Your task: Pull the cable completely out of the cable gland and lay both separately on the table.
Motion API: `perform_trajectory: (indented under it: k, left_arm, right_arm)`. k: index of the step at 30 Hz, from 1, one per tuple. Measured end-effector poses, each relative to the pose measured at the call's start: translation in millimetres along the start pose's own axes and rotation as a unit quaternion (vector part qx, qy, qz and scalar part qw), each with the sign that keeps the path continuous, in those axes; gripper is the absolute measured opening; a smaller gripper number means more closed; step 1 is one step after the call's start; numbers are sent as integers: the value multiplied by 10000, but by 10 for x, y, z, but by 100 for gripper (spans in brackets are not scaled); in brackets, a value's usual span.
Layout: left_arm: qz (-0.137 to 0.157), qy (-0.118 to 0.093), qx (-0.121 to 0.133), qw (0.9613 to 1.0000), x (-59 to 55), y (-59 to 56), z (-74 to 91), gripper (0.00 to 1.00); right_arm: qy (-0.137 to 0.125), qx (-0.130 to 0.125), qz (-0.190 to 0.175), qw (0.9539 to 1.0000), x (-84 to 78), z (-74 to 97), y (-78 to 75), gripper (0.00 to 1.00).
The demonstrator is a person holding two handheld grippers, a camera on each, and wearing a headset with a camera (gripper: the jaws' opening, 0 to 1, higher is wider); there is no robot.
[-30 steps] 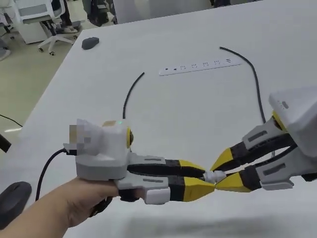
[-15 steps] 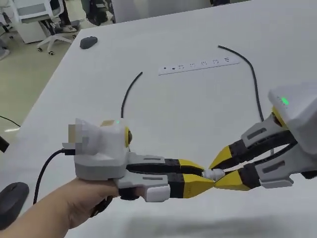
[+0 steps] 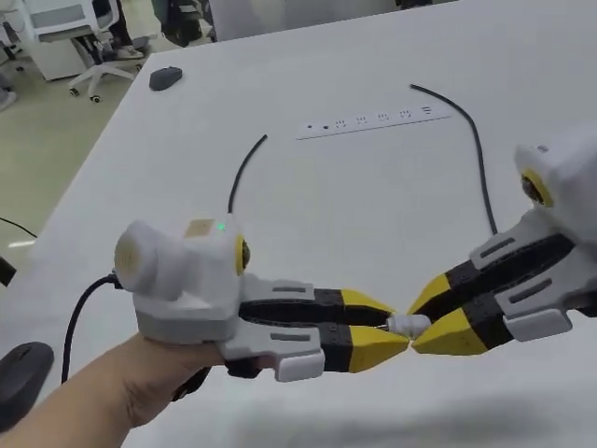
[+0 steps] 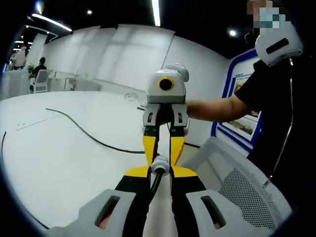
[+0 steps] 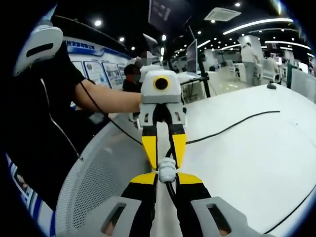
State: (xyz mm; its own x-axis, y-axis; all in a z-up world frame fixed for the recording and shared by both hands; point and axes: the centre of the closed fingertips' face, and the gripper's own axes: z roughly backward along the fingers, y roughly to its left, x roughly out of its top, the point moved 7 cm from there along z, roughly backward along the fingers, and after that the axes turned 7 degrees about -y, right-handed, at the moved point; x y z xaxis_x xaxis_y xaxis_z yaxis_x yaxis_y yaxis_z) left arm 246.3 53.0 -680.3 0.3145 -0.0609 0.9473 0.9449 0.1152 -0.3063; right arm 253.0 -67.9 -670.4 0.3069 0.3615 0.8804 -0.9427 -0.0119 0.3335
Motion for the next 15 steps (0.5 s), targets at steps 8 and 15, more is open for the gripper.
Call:
perform_trajectory:
  k: [8, 15]
  left_arm:
    - [251, 44, 70, 9997, -4, 2, 0, 14]
    - [954, -76, 343, 9948, 5, 72, -2, 14]
  right_arm:
    - [-4, -114, 352, 9993, -1, 3, 48, 8]
    - [219, -619, 2055, 9765, 45, 18, 90, 6]
